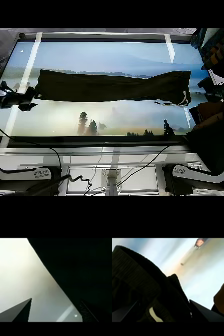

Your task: Fold the clothes and pants, and hang the long-sleeved shirts on hangers.

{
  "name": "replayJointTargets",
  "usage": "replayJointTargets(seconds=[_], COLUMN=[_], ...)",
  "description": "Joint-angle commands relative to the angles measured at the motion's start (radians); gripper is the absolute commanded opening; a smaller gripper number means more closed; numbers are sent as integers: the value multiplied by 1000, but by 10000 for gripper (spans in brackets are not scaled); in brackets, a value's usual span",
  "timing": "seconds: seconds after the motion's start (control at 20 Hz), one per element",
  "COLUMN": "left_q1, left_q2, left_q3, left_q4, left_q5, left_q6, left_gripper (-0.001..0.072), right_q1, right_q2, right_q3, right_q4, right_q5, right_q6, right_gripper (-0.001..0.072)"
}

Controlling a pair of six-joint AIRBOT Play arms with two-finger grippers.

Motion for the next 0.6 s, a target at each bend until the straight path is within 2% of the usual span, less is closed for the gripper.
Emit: replayJointTargets(seconds=[0.0,0.2,0.3,0.4,0.5,0.55], left_q1=[-47,-131,-169,-199,-216,-221], left_q2=[-87,-180,-209,-231,-259,-281], left_q3=[-30,-26,-4,43,107,141], left_q4=[-177,-302,-306,-249,-161,-145], left_q5=[185,459,575,653,684,678], left_q6=[14,44,46,51,71,71], left_gripper=[715,711,699,699,696,636], right_q1=[-4,-3,-3,-1,16,31], right_q2=[1,1,2,3,7,11], right_q3=[1,1,1,2,2,2], right_q4=[2,109,163,195,202,203], right_q5=[3,17,20,25,45,60], right_q6=[-1,-1,-2,-6,-66,-105], right_gripper=[689,688,688,687,687,687])
